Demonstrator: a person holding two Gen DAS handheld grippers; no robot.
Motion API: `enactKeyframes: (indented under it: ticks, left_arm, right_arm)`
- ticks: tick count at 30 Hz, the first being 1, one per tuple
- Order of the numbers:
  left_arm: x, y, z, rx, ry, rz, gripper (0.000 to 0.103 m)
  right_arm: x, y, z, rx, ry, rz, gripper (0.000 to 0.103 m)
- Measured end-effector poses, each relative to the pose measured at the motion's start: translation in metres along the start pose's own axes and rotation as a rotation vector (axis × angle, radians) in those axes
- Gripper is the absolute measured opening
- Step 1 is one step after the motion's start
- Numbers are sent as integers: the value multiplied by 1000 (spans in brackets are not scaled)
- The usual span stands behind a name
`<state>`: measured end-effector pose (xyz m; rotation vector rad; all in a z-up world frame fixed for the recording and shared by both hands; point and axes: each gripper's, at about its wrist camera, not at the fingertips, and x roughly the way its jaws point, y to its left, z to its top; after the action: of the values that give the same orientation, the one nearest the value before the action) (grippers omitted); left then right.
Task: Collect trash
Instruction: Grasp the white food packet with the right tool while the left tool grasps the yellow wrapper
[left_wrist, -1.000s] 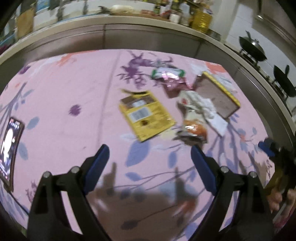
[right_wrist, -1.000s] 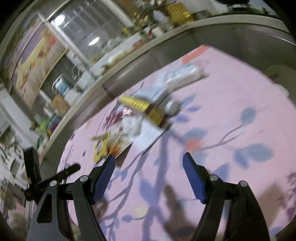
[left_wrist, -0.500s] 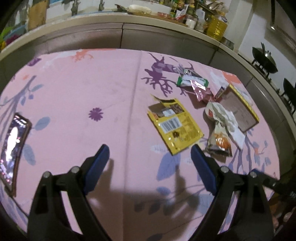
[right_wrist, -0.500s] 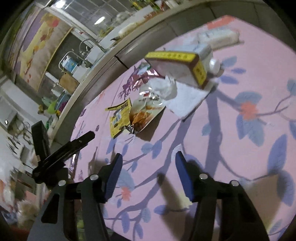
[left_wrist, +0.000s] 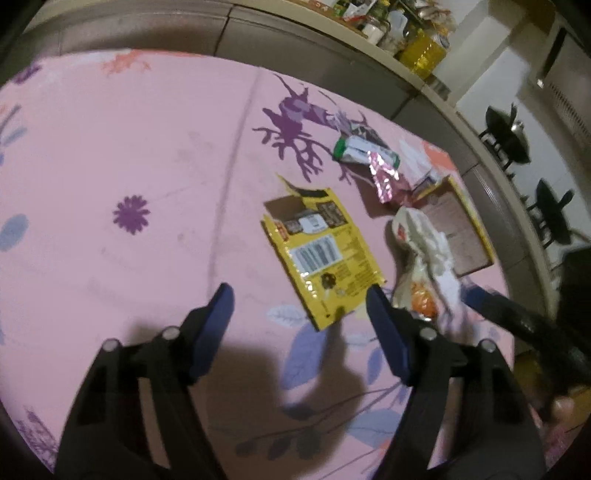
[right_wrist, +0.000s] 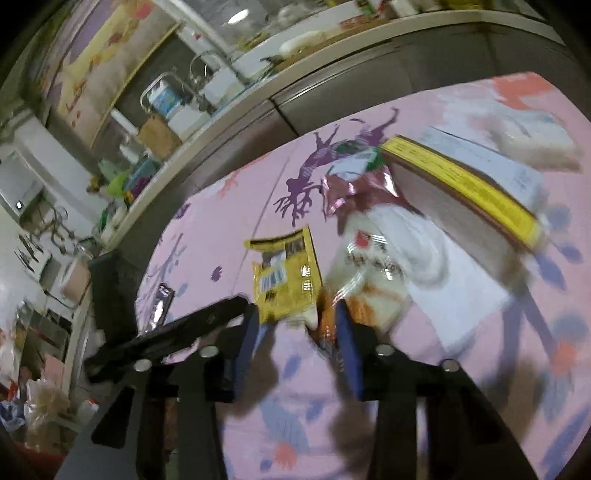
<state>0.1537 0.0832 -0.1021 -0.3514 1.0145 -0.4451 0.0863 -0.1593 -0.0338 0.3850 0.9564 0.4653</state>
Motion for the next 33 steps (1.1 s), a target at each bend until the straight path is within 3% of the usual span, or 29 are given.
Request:
enactKeyframes:
  ticks: [5,8,11,15,19,25,27,28,29,30,31,33]
  left_arm:
    - [5,7,8,-70,29,-122,71]
    - [11,8,11,-100,42,-187,71]
    - [21,11,14,-160,72,-303,71]
    - [35,14,16,-234,102,-420,61]
    - [37,3,23,-233,87,-471,57]
    - [43,-5,36,-254,50,-507,57]
    - [52,-8,40,-250,56,-476,57]
    - [58,-13,42,-231,67,-426,57]
    - [63,-17,43,-210,80,-382,53]
    - [67,-20,43,-187,93,-337,34]
    - [71,-25,42,-165,101,-296,27]
    - [74,-28,42,-158,107,-273,12]
  right_arm:
    - [41,8,26,-87,69,-46,30]
    - [66,19,26,-193,112,-115,28]
    - [74,24,19,-264,102,-165,23]
    - [73,15,12,-246,68,-118,22]
    - [69,4,11,-193,39,-43,22]
    - [63,-13,14,-95,30,74,22]
    - [59,-16,13,-75,27,98,22]
    - [57,-17,12,-74,26,99,22]
    - [55,-17,12,-71,26,95,22]
    - [52,-16,12,-65,26,91,22]
    - [47,-16,11,-56,26,92,22]
    - [30,-17,6,-34,-4,116,22]
